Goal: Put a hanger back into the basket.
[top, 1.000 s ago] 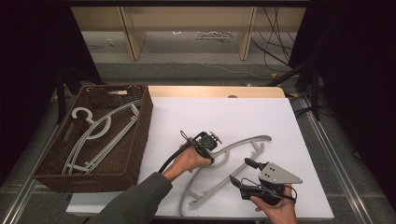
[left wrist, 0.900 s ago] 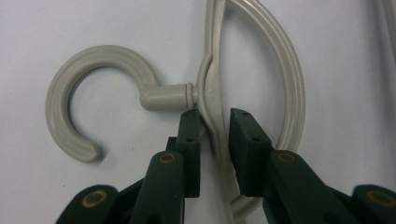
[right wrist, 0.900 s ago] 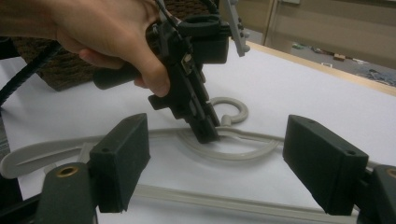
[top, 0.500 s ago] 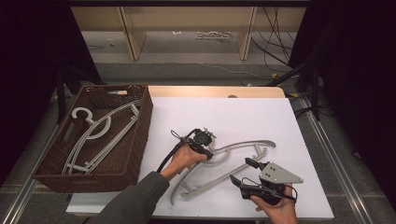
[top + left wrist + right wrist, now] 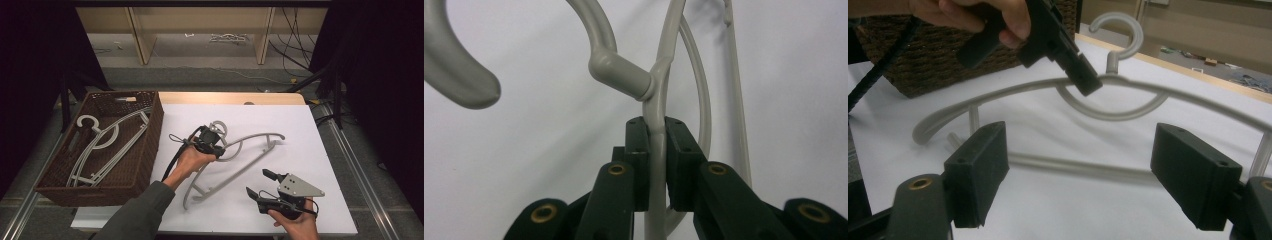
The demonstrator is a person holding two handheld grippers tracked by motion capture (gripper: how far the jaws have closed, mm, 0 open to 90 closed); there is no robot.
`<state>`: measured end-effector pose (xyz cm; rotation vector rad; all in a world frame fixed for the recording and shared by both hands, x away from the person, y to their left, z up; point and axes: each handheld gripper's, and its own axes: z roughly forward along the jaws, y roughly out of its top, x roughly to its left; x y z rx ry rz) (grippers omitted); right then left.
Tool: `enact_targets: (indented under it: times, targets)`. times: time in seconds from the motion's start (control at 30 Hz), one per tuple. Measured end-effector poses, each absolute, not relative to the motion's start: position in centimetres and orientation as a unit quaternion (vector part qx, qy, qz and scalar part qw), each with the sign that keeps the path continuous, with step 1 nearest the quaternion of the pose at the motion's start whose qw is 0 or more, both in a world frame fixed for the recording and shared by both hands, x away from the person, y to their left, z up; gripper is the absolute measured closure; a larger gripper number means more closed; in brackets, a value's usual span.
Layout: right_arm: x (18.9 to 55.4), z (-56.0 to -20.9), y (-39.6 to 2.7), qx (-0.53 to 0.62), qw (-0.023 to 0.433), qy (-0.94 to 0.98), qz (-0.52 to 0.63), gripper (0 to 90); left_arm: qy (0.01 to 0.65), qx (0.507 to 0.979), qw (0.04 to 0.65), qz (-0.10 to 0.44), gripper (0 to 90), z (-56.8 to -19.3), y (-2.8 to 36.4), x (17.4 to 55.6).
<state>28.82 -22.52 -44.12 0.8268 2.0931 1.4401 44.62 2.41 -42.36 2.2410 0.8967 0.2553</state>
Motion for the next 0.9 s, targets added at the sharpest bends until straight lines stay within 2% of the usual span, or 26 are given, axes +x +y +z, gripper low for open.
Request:
enact_targets:
  times: [0.27, 0.4, 0.57, 0.9]
  targets:
    - [28.8, -44.2, -22.5, 0.301, 0.231, 0.762, 0.524, 24.0, 0.362, 0.843, 0.384, 0.105, 81.7, -39.7, 3.9, 44.9]
    - [28.7, -44.2, -22.4, 0.308, 0.222, 0.763, 0.523, 24.0, 0.362, 0.839, 0.390, 0.113, 81.7, -38.0, 4.5, 44.9]
    - [28.8, -44.2, -22.5, 0.301, 0.232, 0.762, 0.525, 24.0, 0.363, 0.834, 0.395, 0.126, 81.7, -35.8, 5.2, 44.8]
    - [28.7, -44.2, -22.5, 0.309, 0.224, 0.764, 0.520, 23.9, 0.359, 0.816, 0.431, 0.138, 81.7, -31.5, 9.4, 43.3]
